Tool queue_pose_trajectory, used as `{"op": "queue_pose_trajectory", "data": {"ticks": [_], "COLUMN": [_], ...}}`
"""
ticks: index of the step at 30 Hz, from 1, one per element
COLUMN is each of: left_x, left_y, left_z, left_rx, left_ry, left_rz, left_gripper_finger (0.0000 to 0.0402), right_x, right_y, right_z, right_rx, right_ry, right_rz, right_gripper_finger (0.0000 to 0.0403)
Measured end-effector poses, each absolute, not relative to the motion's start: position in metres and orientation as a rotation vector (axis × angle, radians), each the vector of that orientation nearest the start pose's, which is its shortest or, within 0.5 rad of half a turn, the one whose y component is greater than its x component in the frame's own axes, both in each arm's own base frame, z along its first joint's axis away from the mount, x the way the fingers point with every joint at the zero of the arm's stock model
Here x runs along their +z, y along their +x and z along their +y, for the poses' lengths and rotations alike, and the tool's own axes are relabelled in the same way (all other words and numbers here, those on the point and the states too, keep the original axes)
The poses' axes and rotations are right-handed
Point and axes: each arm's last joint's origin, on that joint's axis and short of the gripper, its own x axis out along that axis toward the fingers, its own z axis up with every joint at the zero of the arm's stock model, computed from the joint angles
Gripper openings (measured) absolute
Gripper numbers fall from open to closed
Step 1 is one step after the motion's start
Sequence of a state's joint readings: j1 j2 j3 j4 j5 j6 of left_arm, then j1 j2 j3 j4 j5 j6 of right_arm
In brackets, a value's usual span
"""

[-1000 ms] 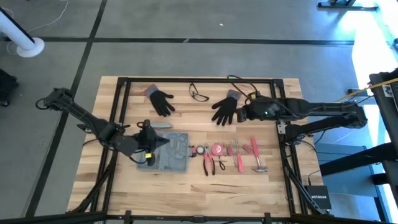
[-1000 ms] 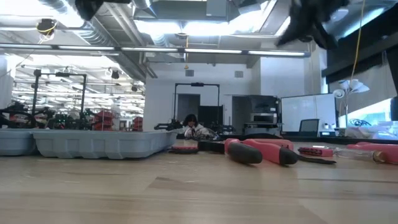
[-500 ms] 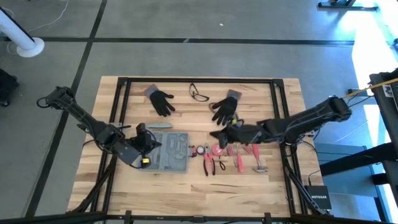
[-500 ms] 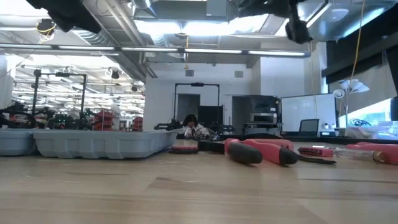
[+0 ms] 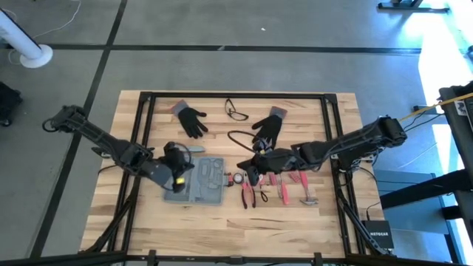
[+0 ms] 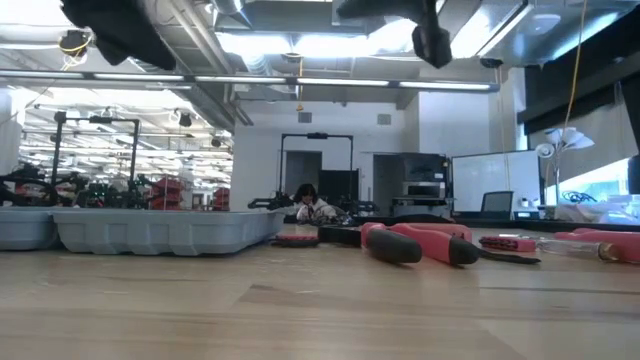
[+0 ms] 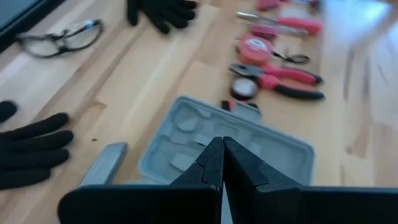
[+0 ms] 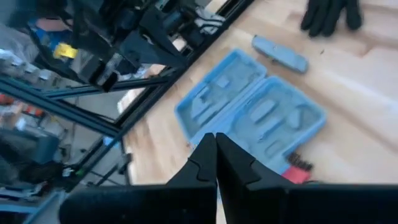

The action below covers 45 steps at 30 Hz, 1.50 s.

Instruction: Prefit tool cases

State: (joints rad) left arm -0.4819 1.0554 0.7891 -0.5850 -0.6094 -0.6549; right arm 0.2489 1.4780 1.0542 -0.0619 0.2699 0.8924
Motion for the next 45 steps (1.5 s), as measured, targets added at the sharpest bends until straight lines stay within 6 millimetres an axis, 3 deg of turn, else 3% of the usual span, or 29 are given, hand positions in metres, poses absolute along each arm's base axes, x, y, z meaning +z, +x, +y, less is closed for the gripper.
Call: {"op": "queue_pose_trajectory", "data": {"ticks": [8,15,23,32,45], "left_x": [0.258,0.257,0.257,0.252,0.250], "left_y": [0.196,0.198,0.201,0.199,0.198], "left_z": [-0.056,-0.049,-0.036,-0.024,-0.015], "left_rx": [0.462,0.474,0.482,0.424,0.365], "left_ry": [-0.301,-0.366,-0.237,-0.115,-0.052], "left_rz": [0.634,0.644,0.674,0.793,0.860], "left_gripper_finger": [0.0000,0.0000,0.0000,0.0000,0.0000], "right_x": [0.276,0.276,0.286,0.298,0.298], "right_y": [0.324,0.325,0.329,0.332,0.333], "right_z": [0.057,0.055,0.055,0.048,0.033], "right_rx": [-0.149,-0.123,-0.108,-0.297,-0.375], "right_ry": [0.608,0.505,0.578,0.623,0.767], "right_rz": [0.459,0.455,0.343,0.137,0.087], "right_gripper_finger": [0.0001,0.0001,0.0001,0.0001,0.0001]}}
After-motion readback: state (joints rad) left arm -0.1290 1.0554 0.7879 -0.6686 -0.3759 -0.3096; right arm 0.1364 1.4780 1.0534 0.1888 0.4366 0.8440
